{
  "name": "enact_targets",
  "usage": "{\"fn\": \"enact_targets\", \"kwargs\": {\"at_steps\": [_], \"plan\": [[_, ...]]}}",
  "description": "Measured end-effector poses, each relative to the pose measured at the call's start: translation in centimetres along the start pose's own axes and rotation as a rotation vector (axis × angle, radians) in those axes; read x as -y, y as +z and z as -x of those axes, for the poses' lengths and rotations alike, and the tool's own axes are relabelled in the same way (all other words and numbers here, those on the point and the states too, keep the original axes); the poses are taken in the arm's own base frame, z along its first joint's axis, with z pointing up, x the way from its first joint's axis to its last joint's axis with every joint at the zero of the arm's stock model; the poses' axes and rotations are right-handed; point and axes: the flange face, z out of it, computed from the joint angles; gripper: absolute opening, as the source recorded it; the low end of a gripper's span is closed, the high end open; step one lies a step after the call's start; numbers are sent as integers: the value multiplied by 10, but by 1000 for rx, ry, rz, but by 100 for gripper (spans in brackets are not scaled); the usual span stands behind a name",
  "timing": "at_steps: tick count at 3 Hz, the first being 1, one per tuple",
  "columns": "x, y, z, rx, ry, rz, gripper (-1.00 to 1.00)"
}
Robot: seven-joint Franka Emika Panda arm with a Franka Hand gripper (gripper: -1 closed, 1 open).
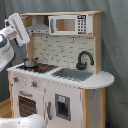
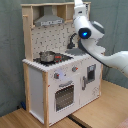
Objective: Play with the kitchen
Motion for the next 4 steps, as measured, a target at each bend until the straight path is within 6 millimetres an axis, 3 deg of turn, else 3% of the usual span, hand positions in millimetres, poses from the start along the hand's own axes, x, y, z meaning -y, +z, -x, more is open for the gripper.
{"fn": "enact_targets", "kwargs": {"at_steps": [2, 3, 4], "plan": [[47, 26, 3, 51, 91, 17, 100], [52, 41, 0, 72, 129, 36, 100], [53, 44, -1, 76, 137, 39, -100]]}}
